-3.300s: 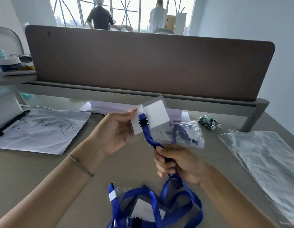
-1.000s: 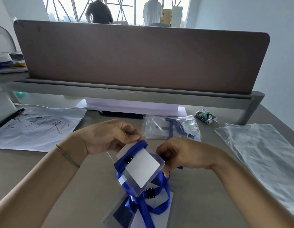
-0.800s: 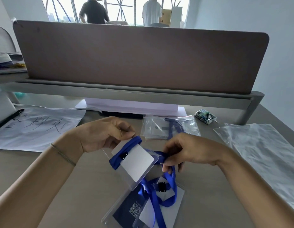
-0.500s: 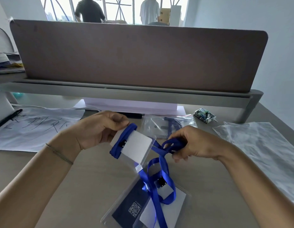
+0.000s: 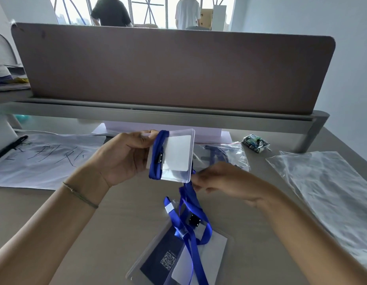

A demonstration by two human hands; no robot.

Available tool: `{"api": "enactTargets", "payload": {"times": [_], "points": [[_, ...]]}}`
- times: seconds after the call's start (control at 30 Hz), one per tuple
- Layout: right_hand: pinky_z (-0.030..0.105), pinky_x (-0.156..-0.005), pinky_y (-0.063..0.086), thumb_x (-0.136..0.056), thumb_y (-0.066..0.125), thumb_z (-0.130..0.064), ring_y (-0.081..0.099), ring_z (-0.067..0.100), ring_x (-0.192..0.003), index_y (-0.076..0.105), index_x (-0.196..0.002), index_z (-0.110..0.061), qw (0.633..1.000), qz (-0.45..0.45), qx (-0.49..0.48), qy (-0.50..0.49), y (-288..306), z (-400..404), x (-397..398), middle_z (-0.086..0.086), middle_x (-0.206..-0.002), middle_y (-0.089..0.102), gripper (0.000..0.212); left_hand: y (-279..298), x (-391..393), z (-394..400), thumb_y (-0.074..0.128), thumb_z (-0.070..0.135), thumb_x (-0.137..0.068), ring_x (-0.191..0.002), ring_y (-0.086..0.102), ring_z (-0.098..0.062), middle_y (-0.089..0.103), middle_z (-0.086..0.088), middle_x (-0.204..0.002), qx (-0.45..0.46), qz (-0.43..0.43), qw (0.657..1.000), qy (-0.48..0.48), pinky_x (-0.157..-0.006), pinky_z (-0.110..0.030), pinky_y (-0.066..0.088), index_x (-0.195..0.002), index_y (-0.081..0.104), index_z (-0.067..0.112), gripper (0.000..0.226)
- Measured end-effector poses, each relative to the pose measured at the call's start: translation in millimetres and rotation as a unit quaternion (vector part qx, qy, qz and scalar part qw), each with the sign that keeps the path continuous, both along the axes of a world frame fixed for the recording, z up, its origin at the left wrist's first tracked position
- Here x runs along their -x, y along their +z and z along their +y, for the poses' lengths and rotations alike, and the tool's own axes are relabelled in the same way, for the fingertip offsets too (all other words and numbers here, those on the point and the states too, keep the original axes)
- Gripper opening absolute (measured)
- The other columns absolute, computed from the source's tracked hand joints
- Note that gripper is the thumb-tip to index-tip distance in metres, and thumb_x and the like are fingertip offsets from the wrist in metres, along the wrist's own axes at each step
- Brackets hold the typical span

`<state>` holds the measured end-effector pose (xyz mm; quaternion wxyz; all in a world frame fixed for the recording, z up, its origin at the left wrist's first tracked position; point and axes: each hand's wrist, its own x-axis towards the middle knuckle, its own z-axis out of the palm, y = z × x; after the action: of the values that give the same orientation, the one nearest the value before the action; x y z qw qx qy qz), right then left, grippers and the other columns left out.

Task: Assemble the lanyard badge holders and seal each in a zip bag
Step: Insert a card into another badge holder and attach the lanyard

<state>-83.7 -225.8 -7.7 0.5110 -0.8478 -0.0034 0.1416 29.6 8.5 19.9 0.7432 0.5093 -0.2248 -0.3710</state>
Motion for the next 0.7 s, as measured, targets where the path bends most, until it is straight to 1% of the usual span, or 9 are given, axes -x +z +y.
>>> {"api": "enactTargets", "payload": {"times": [0.1,0.17,0.27,0.37,0.47,0.53,0.6,0.63,0.7], "points": [[0.034,-0.102,0.049,-0.102,0.053,-0.024,0.068,0.023,-0.111,0.072,-0.11,-0.01,0.992,0.004,-0.108,0.065,-5.2,11.6,2.0,0.011,-0.113,0.074,0.025,-0.7,-0.2,-1.4,0.091,0.024,-0.054,-0.072,0.066,-0.018,0.067,-0.005,-0.083,0.008,0.009,1.0,-0.001,-0.067,-0.027,0.058,-0.086,0.072,0.009,0.04],[0.03,-0.095,0.05,-0.102,0.051,-0.015,0.07,0.027,-0.103,0.069,-0.102,-0.004,0.989,0.004,-0.124,0.08,-2.8,9.6,4.7,0.015,-0.101,0.074,0.021,-1.0,-3.2,1.1,0.091,0.023,-0.053,-0.071,0.066,-0.016,0.066,-0.002,-0.081,0.014,0.019,1.0,0.014,-0.067,-0.026,0.057,-0.084,0.071,0.01,0.039],[0.039,-0.09,0.049,-0.101,0.051,-0.014,0.067,0.029,-0.081,0.065,-0.089,-0.005,0.985,0.02,-0.149,0.081,1.8,0.0,5.6,0.006,-0.069,0.063,0.02,-0.4,-7.5,5.7,0.089,0.023,-0.052,-0.071,0.067,-0.014,0.068,0.0,-0.081,0.011,0.029,0.998,0.048,-0.068,-0.026,0.058,-0.086,0.073,0.01,0.039],[0.044,-0.087,0.048,-0.099,0.053,-0.013,0.056,0.026,-0.063,0.066,-0.086,-0.003,0.99,0.026,-0.114,0.083,3.1,-11.9,5.7,0.004,-0.058,0.048,0.02,1.0,-9.4,6.7,0.076,0.017,-0.064,-0.07,0.067,-0.015,0.068,-0.001,-0.082,0.0,0.042,0.995,0.095,-0.064,-0.025,0.059,-0.084,0.074,0.01,0.021],[0.042,-0.08,0.048,-0.099,0.052,-0.006,0.055,0.025,-0.064,0.07,-0.094,0.003,0.994,0.046,-0.027,0.092,5.7,-24.7,8.0,0.006,-0.058,0.05,0.021,3.4,-9.3,5.9,0.061,0.011,-0.073,-0.07,0.068,-0.013,0.069,0.0,-0.083,0.006,0.058,0.99,0.128,-0.063,-0.024,0.059,-0.081,0.077,0.011,0.018],[0.042,-0.09,0.051,-0.097,0.052,-0.004,0.062,0.027,-0.073,0.073,-0.103,-0.001,0.997,0.048,0.015,0.059,4.7,-28.5,6.7,0.009,-0.069,0.065,0.022,4.8,-7.7,5.1,0.064,0.012,-0.07,-0.068,0.068,-0.012,0.069,0.001,-0.081,0.004,0.057,0.991,0.119,-0.062,-0.024,0.058,-0.082,0.076,0.011,0.017],[0.045,-0.106,0.045,-0.093,0.056,-0.008,0.067,0.024,-0.094,0.075,-0.106,-0.013,0.996,-0.003,0.085,-0.004,1.7,-25.5,1.6,0.006,-0.095,0.075,0.024,4.3,-5.2,4.0,0.071,0.015,-0.068,-0.067,0.067,-0.013,0.066,0.0,-0.081,-0.01,0.05,0.995,0.089,-0.06,-0.024,0.057,-0.089,0.07,0.009,0.022],[0.045,-0.109,0.042,-0.09,0.059,-0.011,0.067,0.016,-0.105,0.074,-0.11,-0.021,0.993,-0.039,0.103,-0.042,0.8,-21.5,-2.0,-0.002,-0.107,0.075,0.027,2.9,-4.6,2.9,0.079,0.017,-0.062,-0.068,0.066,-0.014,0.065,-0.001,-0.082,-0.015,0.046,0.997,0.068,-0.062,-0.025,0.058,-0.091,0.067,0.009,0.033],[0.039,-0.112,0.039,-0.088,0.063,-0.02,0.056,0.003,-0.122,0.063,-0.126,-0.039,0.988,-0.1,0.065,-0.1,1.4,-12.3,-5.6,-0.016,-0.129,0.064,0.042,-0.6,-2.4,-0.1,0.093,0.022,-0.047,-0.073,0.063,-0.018,0.063,-0.004,-0.085,-0.026,0.03,0.999,0.022,-0.065,-0.028,0.056,-0.093,0.064,0.009,0.055]]}}
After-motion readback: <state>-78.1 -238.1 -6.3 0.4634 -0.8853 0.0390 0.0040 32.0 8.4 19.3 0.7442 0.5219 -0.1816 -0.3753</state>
